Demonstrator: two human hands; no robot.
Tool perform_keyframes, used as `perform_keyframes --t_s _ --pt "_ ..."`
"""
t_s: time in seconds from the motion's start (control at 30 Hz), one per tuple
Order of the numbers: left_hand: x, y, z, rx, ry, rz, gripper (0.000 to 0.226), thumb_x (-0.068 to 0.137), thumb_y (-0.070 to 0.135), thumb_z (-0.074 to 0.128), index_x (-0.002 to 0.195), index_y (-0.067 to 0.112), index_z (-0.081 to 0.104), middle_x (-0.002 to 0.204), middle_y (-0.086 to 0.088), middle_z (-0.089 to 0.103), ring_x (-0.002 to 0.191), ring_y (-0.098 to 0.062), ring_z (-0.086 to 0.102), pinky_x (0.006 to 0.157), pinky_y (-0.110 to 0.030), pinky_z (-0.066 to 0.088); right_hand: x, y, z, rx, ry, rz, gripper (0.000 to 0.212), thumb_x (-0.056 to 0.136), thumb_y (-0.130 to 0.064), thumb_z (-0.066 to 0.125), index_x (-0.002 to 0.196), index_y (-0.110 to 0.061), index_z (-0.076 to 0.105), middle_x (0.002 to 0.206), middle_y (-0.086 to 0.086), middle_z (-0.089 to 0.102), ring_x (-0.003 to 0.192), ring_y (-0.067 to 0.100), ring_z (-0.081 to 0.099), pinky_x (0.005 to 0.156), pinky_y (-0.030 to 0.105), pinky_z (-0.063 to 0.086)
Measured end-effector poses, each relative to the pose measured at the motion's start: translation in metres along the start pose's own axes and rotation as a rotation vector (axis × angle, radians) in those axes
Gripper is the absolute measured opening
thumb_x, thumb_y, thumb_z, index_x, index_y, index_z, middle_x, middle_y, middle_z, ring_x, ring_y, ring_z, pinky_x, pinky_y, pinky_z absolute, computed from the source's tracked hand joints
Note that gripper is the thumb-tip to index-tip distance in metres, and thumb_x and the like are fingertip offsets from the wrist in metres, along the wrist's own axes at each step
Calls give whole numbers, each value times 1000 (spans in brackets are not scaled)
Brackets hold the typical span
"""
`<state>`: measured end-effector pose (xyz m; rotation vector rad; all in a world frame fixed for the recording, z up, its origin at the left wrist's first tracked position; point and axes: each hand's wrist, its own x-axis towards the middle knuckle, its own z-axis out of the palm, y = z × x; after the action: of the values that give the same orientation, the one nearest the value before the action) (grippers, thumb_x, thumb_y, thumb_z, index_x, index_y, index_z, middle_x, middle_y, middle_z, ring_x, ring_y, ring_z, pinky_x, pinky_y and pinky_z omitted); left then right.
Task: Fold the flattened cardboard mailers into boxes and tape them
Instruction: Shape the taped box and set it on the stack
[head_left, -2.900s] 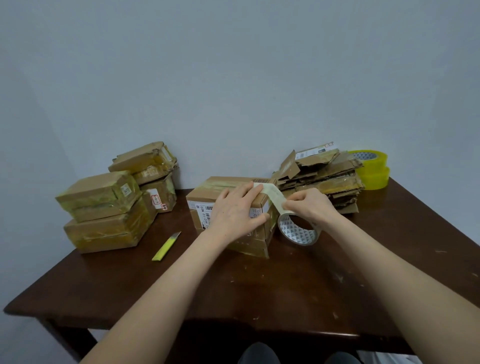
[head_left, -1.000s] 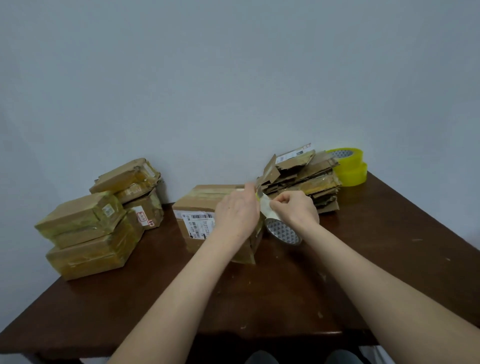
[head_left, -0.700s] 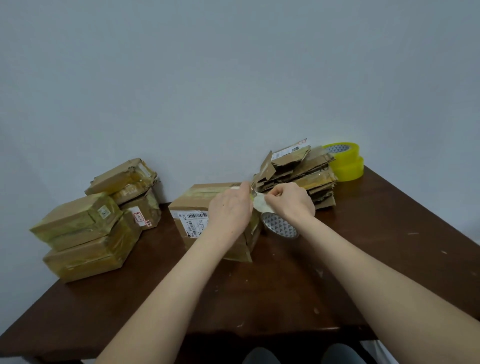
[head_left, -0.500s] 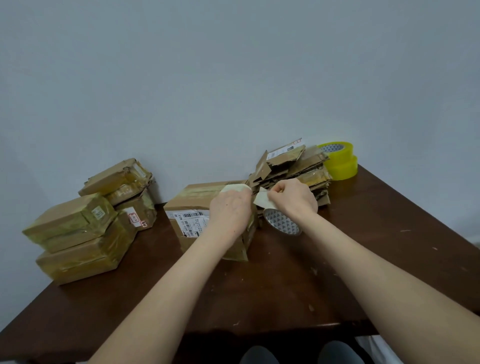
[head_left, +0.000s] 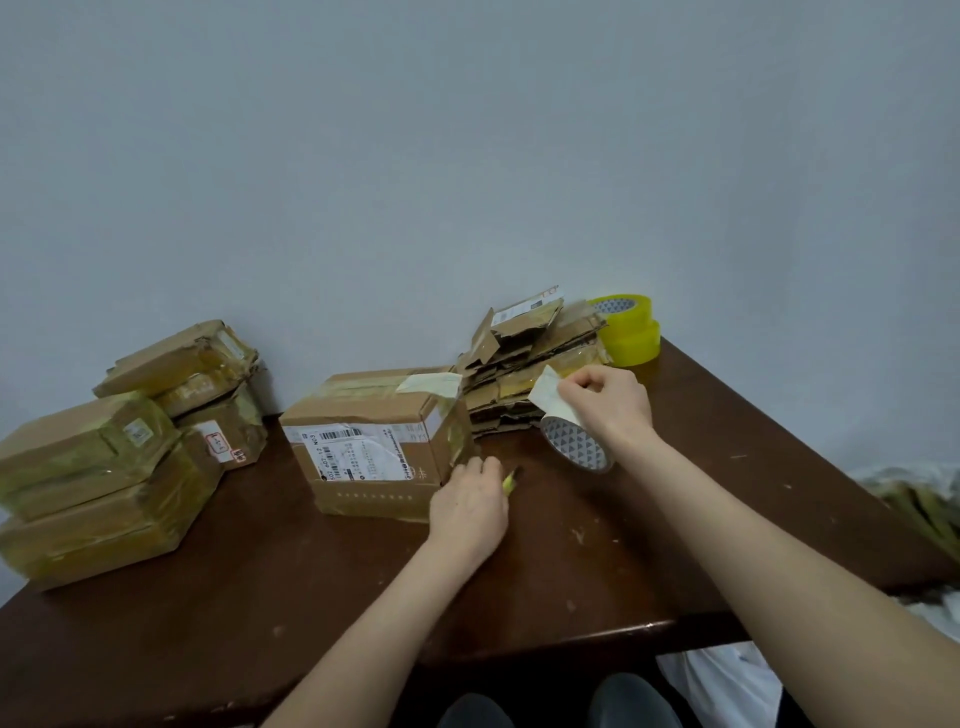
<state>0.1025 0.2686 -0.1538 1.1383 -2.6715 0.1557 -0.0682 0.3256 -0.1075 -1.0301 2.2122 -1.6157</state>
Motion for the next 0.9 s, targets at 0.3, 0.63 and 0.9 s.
perform_keyframes --t_s 0.3,0.63,0.9 --pt "47 43 -57 -834 220 -73 21 92 30 56 107 17 62 98 6 61 92 -12 58 80 -28 48 -16 4 -8 2 -10 -151 8 85 -30 62 91 -28 68 83 -11 63 86 14 59 74 34 47" --pt "62 79 -27 -783 98 -86 29 92 14 55 121 20 59 121 -1 56 98 -15 60 85 -29 50 -24 35 -65 -594 239 -71 18 96 -36 54 111 -29 61 110 -3 69 102 24 61 77 31 47" --pt "42 72 -34 -665 91 65 23 95 19 50 111 26 65 121 4 55 104 -13 56 85 -27 46 -24 49 -57 -797 120 -67 19 96 -36 50 106 -29 65 113 0 61 111 24 52 83 34 43"
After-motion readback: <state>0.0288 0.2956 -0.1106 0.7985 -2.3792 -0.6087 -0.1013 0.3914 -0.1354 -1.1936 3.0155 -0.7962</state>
